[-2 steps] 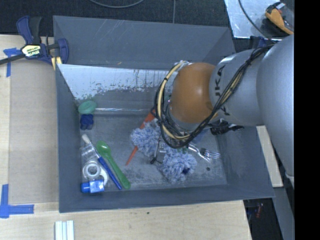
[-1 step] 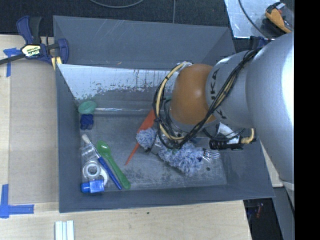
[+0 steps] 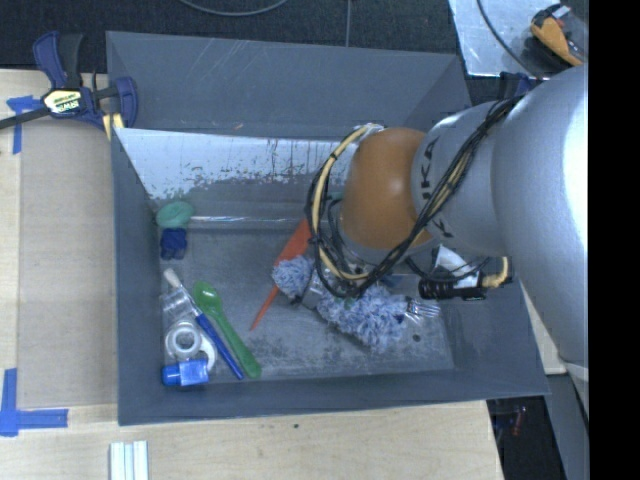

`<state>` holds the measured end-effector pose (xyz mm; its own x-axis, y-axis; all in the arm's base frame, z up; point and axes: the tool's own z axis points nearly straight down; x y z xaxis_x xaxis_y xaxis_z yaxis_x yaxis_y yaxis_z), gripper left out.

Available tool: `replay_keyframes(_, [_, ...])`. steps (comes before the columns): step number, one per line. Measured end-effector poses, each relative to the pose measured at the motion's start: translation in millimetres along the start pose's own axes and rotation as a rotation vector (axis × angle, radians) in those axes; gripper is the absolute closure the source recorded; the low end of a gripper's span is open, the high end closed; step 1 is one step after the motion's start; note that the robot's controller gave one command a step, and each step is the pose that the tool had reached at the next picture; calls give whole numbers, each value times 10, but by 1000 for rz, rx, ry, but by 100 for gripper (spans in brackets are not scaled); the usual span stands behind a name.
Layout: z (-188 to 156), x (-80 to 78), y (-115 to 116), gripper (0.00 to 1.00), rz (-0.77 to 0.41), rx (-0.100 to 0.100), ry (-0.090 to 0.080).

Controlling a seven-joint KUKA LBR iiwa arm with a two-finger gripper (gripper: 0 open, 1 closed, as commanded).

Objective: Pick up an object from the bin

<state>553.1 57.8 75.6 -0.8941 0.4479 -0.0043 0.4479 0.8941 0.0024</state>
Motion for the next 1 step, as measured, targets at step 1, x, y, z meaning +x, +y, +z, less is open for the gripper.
replay_keyframes(1, [-135, 26, -20, 100, 0, 6, 9])
